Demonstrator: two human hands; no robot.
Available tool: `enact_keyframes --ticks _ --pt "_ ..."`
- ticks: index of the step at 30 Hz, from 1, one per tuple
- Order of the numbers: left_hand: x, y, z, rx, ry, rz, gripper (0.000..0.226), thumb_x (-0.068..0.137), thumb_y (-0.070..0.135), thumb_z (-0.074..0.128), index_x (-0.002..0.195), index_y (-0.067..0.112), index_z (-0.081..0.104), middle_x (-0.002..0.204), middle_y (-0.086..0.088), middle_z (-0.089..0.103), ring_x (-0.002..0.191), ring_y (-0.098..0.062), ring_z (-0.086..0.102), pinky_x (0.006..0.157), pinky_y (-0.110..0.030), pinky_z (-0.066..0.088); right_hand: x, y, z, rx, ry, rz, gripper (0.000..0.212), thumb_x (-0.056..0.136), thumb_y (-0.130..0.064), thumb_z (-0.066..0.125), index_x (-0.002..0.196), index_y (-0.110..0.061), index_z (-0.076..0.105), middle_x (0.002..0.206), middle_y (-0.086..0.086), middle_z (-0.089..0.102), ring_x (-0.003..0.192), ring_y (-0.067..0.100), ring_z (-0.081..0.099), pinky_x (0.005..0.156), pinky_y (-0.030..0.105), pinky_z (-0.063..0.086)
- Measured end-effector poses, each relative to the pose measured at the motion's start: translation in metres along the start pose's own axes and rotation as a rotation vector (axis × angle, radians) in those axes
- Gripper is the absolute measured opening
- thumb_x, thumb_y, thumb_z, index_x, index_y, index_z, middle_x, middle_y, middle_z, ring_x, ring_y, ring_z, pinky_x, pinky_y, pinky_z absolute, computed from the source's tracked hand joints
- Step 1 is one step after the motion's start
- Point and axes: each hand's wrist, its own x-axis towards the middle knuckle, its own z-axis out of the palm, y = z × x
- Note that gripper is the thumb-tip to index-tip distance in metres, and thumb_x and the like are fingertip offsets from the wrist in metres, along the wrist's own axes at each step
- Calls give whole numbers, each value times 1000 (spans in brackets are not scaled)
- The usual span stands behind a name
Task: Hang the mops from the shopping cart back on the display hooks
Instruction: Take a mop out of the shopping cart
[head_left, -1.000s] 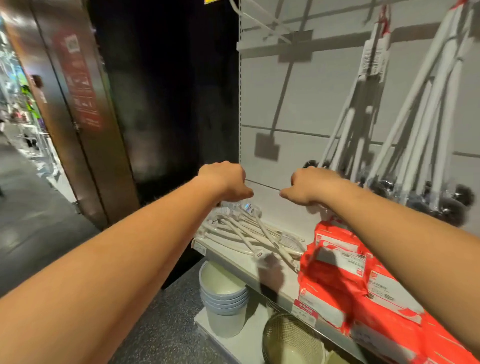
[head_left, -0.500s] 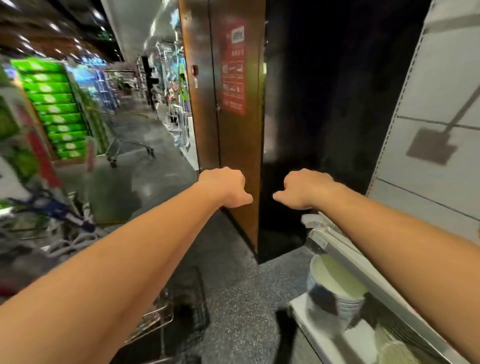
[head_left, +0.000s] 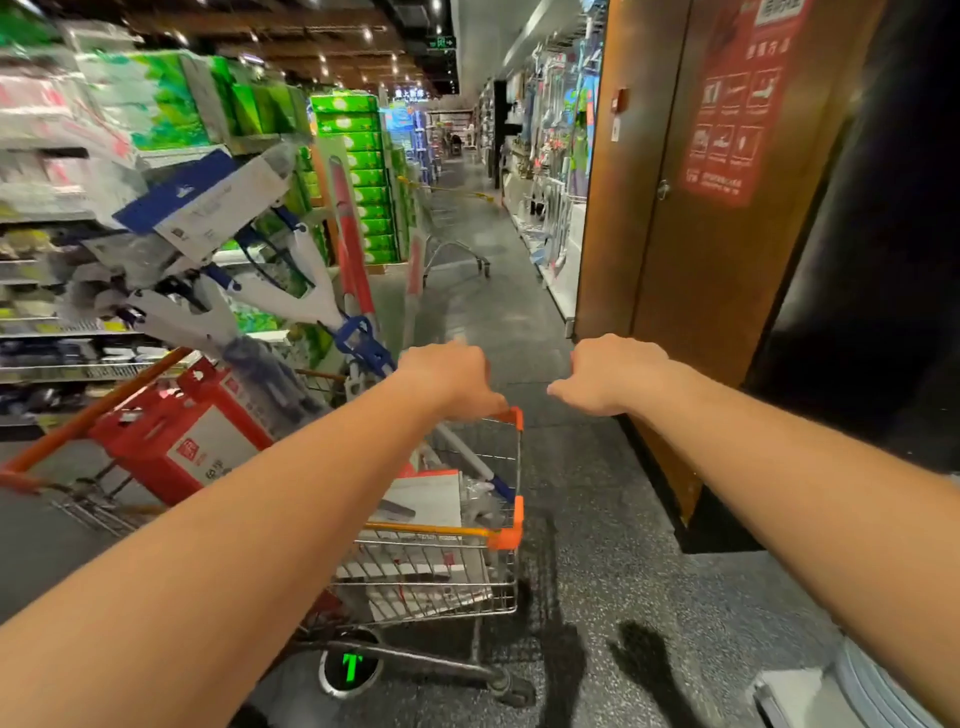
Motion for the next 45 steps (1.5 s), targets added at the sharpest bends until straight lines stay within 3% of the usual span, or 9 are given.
enact_keyframes --ticks 9,14,18,21,26,30,35,38,45 --pt "27 -73 21 -23 -47 -215 32 90 52 49 83 20 52 87 -2 56 84 -25 55 72 -35 45 84 -62 11 -42 -16 -231 29 94 -43 44 84 -16 52 93 5 54 86 28 52 72 31 38" --pt "47 -101 20 -35 -32 -350 32 91 51 48 74 24 49 76 3 49 80 -23 51 71 -32 41 133 -81 6 -51 -2 -361 39 92 -48 42 104 -16 61 113 8 61 102 29 58 73 30 40" --pt "59 -112 26 -37 -28 -448 34 90 47 47 66 23 43 74 1 49 81 -24 53 73 -35 43 165 -95 12 -67 -15 -450 44 93 -52 39 99 -14 60 101 7 60 95 29 59 72 30 42" --pt "63 -123 36 -49 -15 -499 33 90 50 48 76 20 48 77 0 50 82 -26 53 74 -37 44 182 -107 20 -70 -22 -487 41 95 -48 38 77 -13 49 89 7 52 83 28 53 72 30 41" --pt "68 -148 47 -36 -69 -538 32 92 44 47 76 16 49 81 -2 52 80 -24 52 70 -35 40 204 -133 34 -76 -64 -513 29 92 -45 46 82 -17 48 76 1 49 78 26 52 70 31 40" --pt "79 -178 51 -42 -21 -536 28 90 43 47 97 18 57 91 -2 56 81 -25 53 66 -32 37 219 -157 34 -59 -44 -497 32 91 -41 46 68 -19 43 70 0 46 65 20 47 64 30 39" --pt "93 -218 43 -60 60 -521 25 92 43 47 91 19 54 95 -3 59 92 -25 58 69 -32 37 240 -188 23 -12 -59 -438 33 91 -39 47 65 -18 42 69 1 47 72 24 51 66 31 41" --pt "99 -237 42 -62 130 -509 24 94 41 44 89 20 52 94 -4 56 98 -28 59 71 -32 37 252 -202 15 15 -50 -404 33 91 -41 46 69 -16 43 69 0 45 75 24 51 67 31 41" --pt "107 -270 51 -79 190 -568 41 93 49 43 97 13 60 91 -3 58 81 -21 53 62 -29 37 267 -232 17 38 -7 -399 29 91 -45 48 91 -17 52 82 3 50 81 25 53 73 33 46"
